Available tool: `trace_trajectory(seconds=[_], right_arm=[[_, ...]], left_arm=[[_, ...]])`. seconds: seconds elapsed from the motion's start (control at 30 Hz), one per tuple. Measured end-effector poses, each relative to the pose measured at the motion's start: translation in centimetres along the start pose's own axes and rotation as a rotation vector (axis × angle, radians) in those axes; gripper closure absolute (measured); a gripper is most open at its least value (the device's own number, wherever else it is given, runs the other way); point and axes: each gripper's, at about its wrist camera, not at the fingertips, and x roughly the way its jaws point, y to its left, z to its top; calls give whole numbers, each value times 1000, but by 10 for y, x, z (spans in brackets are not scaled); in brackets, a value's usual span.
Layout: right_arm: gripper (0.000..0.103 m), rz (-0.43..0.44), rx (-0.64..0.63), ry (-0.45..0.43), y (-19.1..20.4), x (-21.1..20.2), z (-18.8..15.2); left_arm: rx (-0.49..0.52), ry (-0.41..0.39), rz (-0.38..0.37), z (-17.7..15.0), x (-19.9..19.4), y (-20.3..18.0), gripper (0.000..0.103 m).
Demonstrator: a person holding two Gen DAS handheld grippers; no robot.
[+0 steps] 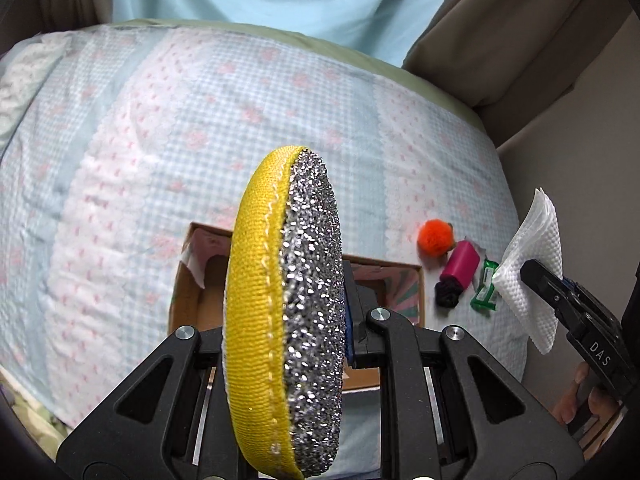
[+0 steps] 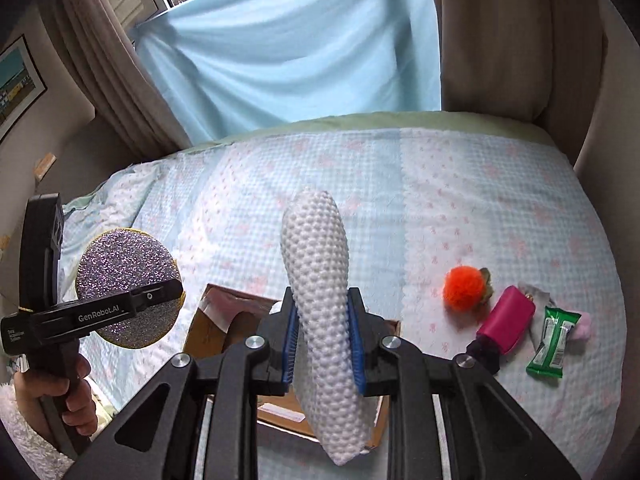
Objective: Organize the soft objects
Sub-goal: 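Carry both items to the cardboard box and release them inside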
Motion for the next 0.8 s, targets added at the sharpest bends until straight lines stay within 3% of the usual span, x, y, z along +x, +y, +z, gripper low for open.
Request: trace_trajectory(seconds=[0.2, 0.47, 0.8], right_arm=[[82, -53, 53, 135, 35, 50, -35], [82, -146, 95, 262, 42, 108, -57], [82, -175, 128, 348, 14, 146, -62]], left_arm=[[30, 144, 43, -34, 29, 50, 88], [127, 278, 64, -51, 101, 77, 88], [227, 386, 79, -54, 161, 58, 89]])
